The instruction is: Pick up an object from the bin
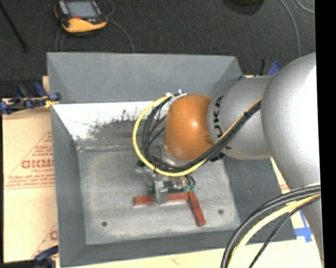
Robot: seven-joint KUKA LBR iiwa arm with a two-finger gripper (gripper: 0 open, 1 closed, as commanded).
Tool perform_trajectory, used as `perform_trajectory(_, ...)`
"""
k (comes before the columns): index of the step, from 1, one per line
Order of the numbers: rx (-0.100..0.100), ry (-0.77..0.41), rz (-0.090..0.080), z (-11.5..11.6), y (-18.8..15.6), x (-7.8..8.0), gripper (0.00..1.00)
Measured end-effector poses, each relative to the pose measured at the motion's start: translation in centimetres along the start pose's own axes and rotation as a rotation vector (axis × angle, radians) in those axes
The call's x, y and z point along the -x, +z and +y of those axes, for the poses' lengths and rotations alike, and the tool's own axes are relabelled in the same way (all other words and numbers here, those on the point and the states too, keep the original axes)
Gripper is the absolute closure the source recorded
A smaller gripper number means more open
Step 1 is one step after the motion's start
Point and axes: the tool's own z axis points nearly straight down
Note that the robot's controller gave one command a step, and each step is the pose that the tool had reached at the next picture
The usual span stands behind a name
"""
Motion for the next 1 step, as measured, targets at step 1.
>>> perform_trajectory(1, 0.000, 0.001, 0.000, 0.00, 0.00, 0.00, 1.00)
